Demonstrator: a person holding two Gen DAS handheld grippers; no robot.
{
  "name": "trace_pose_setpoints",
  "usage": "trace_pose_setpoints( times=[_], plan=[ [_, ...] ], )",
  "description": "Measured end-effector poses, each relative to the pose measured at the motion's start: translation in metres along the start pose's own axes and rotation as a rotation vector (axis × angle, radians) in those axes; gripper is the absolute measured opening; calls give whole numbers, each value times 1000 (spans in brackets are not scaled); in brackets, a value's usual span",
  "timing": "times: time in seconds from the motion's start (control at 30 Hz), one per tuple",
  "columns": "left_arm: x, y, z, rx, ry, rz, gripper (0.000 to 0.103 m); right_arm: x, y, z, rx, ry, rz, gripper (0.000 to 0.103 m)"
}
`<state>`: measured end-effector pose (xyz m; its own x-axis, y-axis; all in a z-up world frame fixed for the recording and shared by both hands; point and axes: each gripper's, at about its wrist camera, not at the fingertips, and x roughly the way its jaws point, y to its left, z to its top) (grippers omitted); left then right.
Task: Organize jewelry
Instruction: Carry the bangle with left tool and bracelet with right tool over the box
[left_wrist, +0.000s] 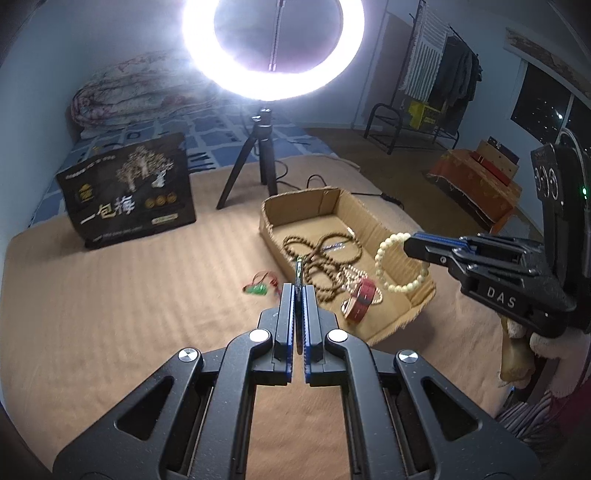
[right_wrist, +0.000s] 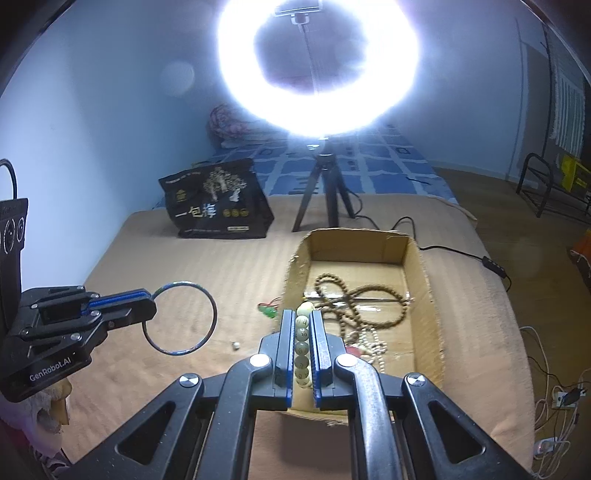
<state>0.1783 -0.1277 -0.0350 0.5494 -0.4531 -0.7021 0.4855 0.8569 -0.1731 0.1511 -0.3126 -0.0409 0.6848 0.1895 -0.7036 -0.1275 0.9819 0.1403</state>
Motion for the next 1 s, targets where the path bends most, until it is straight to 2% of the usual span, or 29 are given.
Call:
trace_pose_setpoints(
  times=[0.6, 1.0],
  plan=[
    [86, -22, 48, -3, 18, -6, 1, 26, -55, 3, 49, 55, -21, 5],
    [128, -32, 58, 0, 52, -8, 1, 38, -79, 1, 106, 81, -17, 5]
  ],
)
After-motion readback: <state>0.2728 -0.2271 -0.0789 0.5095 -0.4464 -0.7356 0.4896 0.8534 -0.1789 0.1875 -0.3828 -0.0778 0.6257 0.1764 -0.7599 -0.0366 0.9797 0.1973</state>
